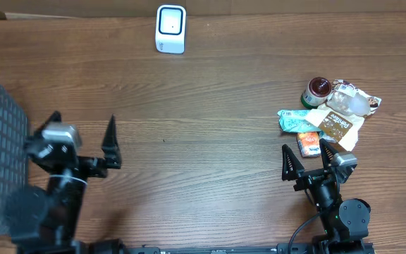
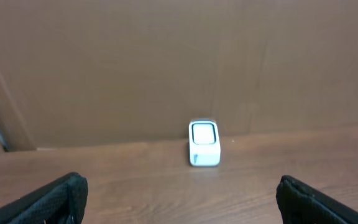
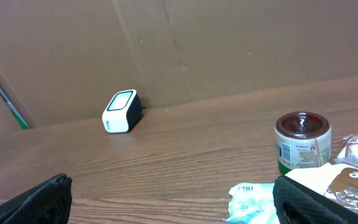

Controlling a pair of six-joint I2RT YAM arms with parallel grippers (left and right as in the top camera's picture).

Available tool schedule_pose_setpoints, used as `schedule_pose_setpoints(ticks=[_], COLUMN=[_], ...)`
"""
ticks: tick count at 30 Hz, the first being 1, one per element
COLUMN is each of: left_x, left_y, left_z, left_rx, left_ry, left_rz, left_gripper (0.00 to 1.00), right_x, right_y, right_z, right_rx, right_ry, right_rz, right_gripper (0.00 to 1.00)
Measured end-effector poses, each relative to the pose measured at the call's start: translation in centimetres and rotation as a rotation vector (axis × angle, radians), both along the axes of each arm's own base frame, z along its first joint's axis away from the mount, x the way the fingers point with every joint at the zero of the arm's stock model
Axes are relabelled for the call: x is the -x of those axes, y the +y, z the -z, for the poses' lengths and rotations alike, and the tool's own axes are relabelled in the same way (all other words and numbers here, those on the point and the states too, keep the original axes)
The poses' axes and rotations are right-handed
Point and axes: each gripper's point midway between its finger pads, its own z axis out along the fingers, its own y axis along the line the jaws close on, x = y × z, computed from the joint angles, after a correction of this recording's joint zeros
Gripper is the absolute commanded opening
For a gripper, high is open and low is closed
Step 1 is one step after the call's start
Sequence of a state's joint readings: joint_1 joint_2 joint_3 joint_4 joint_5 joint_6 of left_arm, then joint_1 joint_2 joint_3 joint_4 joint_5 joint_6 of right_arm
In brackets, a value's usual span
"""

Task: Scan the item barcode

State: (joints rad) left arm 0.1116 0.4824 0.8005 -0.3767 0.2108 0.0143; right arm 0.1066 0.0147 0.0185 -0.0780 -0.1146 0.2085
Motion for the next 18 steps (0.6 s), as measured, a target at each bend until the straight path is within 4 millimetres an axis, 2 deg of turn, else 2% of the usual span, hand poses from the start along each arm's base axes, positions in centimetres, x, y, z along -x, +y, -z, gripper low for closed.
schedule_pose_setpoints(ticks=[5,12,18], left_x=[-0.4,-0.3,0.0], left_y=[0.1,0.6,0.7], left_z=[3.9,10.1,13.1], left_rx=[-0.015,-0.035,-0.123], left_ry=[-0.093,-0.099,-0.098], left_rz=[-0.007,-0.037,-0.043], left_gripper=[1.0,1.0,1.0], right_x=[0.0,0.0,0.0], right_y=[0.0,0.0,0.0], right_z=[0.0,0.0,0.0], right_rx=[0.0,0.0,0.0], right_ry=[0.0,0.0,-0.001], right_rz=[0.0,0.001,0.0], right_gripper=[1.0,1.0,1.0])
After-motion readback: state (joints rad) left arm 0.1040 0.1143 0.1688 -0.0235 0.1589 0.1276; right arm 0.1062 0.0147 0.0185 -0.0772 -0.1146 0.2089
